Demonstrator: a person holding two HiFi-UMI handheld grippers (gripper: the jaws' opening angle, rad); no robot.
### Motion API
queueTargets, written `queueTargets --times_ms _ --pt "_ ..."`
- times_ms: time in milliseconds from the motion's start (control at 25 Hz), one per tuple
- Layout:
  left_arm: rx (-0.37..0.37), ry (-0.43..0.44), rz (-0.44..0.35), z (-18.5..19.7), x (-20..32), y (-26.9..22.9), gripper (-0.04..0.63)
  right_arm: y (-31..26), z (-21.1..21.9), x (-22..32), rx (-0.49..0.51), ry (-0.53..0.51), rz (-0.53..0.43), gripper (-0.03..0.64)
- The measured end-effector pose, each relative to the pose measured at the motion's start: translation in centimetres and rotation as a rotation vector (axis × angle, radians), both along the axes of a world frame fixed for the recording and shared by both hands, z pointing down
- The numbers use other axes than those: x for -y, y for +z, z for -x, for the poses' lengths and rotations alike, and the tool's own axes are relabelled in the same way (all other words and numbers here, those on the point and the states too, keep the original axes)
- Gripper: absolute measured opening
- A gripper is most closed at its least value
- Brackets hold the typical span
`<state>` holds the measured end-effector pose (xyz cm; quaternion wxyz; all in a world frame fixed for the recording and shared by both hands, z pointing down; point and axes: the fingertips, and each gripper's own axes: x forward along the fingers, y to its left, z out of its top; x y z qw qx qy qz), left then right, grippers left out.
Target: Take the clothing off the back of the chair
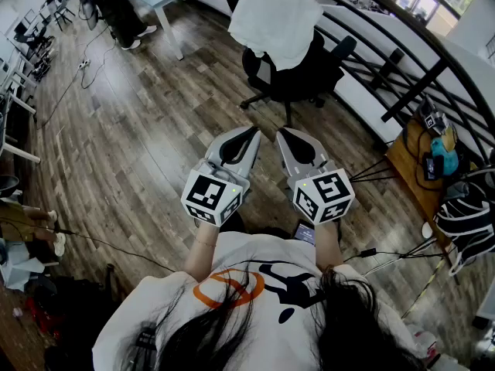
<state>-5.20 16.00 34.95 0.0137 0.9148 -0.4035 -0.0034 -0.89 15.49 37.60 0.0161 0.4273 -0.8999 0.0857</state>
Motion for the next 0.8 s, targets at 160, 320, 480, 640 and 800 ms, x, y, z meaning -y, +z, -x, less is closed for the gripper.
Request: queueTargets --times_ms 160,320,480,640,800 --pt "0.002 -0.001 0.002 -0.3 -0.1 0.0 0.000 0.1 -0.3 -0.1 -0.002 -0.003 0.000 0.006" --pt "0.006 -0.007 0.003 -0.7 -0.2 0.1 0.000 0.0 -0.7 -0.2 0.009 -0.008 -0.010 0.005" --pt "0.005 -0.011 0.005 -0.9 -0.5 0.1 0.000 -0.1 -1.1 -0.5 0.010 -0.014 -0.018 0.006" --pt "0.009 -0.007 0.011 -1.3 -0.8 0.4 0.000 0.3 -1.5 -0.7 0.015 -0.016 -0.010 0.006" --pt "0.018 0.005 0.016 -1.5 -0.7 0.6 0.000 0.7 -1.6 -0.5 0.016 -0.015 -0.001 0.006"
